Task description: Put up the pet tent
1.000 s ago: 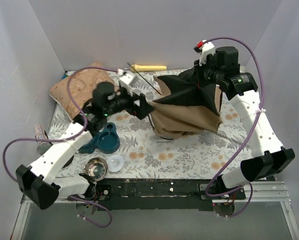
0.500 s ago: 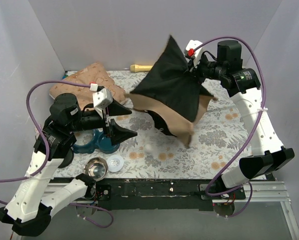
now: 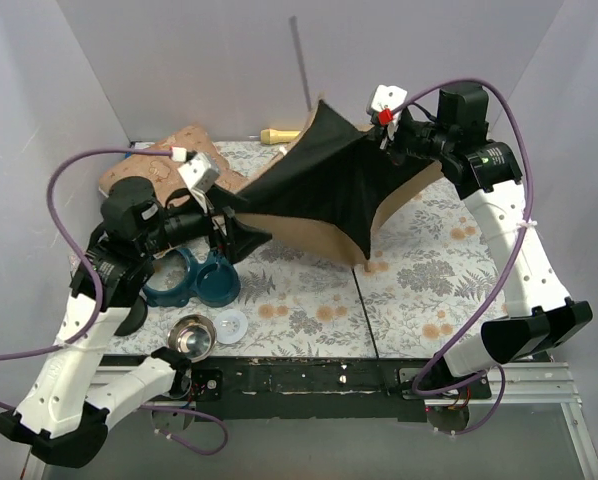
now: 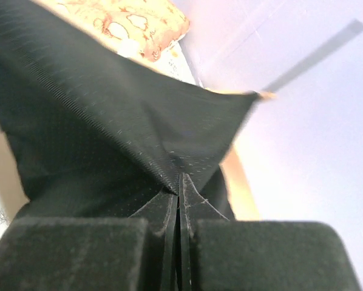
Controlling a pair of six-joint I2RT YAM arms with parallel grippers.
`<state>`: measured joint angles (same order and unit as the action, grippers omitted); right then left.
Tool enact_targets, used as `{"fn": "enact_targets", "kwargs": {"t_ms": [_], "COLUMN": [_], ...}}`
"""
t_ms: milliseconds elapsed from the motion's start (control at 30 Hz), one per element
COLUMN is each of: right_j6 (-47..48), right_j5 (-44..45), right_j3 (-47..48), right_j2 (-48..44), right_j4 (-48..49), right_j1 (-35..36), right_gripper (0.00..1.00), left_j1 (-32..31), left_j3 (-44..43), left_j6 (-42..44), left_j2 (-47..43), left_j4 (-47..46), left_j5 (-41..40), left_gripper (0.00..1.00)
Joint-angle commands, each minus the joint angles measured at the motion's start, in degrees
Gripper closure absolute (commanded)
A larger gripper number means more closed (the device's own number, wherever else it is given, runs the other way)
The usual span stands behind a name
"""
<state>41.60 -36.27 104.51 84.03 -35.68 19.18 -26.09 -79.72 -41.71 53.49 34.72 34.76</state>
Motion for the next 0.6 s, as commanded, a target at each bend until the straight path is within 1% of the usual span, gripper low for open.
{"fn": "enact_targets", "kwargs": {"t_ms": [0, 67, 100, 200, 267, 300, 333, 400, 433, 500, 567], "right_j6": [-9.1, -13.7, -17.7, -24.8, -27.6, -28.7, -30.3, -32.7, -34.1, -35.2, -37.9], "right_j5": [4.3, 6.3, 8.9, 13.2, 15.8, 16.9, 18.1, 19.5, 21.5, 22.3, 25.4], "right_j3": [0.5, 1.0, 1.5, 4.0, 4.2, 3.9, 3.5, 1.1, 0.0, -2.5, -2.6], "right_j2": [-0.5, 0.2, 0.4, 2.1, 2.5, 2.2, 1.7, 0.4, -0.5, -2.3, -2.6], "right_j4": [8.4, 8.1, 7.9, 3.5, 1.3, 0.6, 0.4, 1.4, 2.7, 5.0, 6.6], "right_j1": [0.1, 0.2, 0.2, 0.3, 0.3, 0.3, 0.3, 0.3, 0.3, 0.4, 0.4], "right_gripper": [0.99, 0.99, 0.99, 0.99, 0.99, 0.99, 0.99, 0.99, 0.99, 0.99, 0.99], "left_j1": [0.2, 0.2, 0.2, 0.2, 0.2, 0.2, 0.2, 0.2, 0.2, 0.2, 0.2], "left_j3": [10.9, 14.7, 15.7, 15.3, 14.2, 14.1, 14.3, 14.7, 14.2, 13.6, 13.9], "left_j6": [-3.0, -0.2, 1.8, 7.9, 12.4, 16.1, 16.6, 14.7, 14.9, 12.7, 7.5], "left_j2": [-2.2, -3.0, -2.7, 0.1, 2.2, 2.7, 2.7, 2.3, 2.3, 1.7, 0.7], "left_j4": [-2.3, -6.2, -7.7, -9.6, -9.1, -9.5, -11.5, -15.8, -16.3, -17.3, -17.8], "left_j5": [3.6, 5.5, 6.8, 7.2, 6.2, 5.3, 3.2, -3.2, -4.3, -3.3, -1.9], "left_gripper": [0.04, 0.07, 0.07, 0.09, 0.09, 0.09, 0.07, 0.03, 0.02, 0.02, 0.02]}}
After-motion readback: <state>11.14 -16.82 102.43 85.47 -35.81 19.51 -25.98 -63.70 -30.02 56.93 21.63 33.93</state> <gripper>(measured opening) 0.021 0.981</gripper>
